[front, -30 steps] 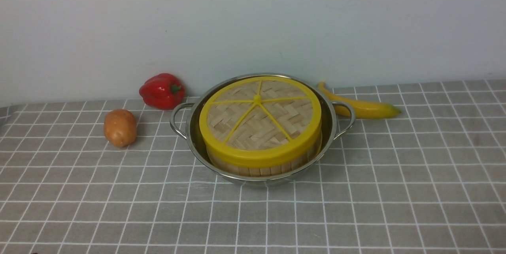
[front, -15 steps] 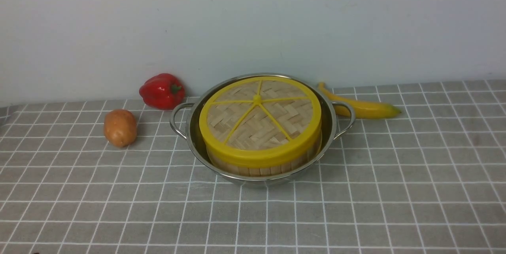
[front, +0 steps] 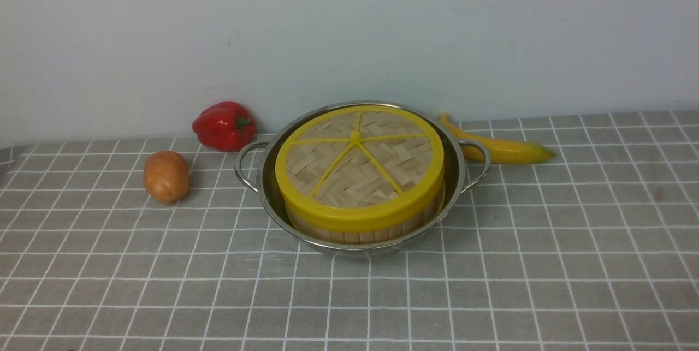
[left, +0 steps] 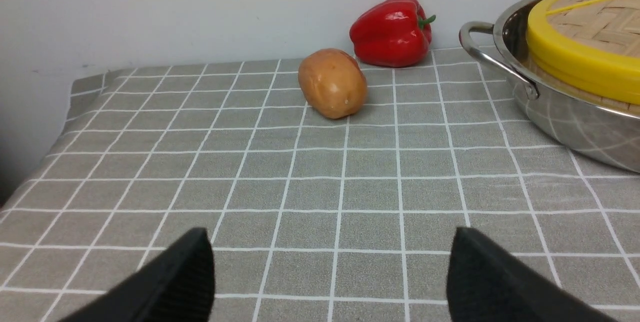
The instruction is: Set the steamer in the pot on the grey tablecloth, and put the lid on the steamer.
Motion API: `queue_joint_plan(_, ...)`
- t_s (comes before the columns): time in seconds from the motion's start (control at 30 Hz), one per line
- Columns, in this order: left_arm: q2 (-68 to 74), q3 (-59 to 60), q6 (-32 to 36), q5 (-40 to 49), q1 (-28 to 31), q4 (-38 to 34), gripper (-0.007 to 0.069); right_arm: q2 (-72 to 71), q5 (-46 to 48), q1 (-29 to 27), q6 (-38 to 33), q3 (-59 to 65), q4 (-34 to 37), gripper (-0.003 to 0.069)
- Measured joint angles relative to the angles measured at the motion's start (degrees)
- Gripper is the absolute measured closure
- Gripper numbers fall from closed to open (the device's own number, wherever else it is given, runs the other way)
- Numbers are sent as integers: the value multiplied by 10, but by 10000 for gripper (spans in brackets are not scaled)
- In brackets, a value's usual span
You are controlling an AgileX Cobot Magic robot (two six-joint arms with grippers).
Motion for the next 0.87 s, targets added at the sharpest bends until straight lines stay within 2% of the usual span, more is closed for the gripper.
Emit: queue_joint_plan(0.87,0,0,0,0,-19,1,46,0,0,0,1,0,0,419)
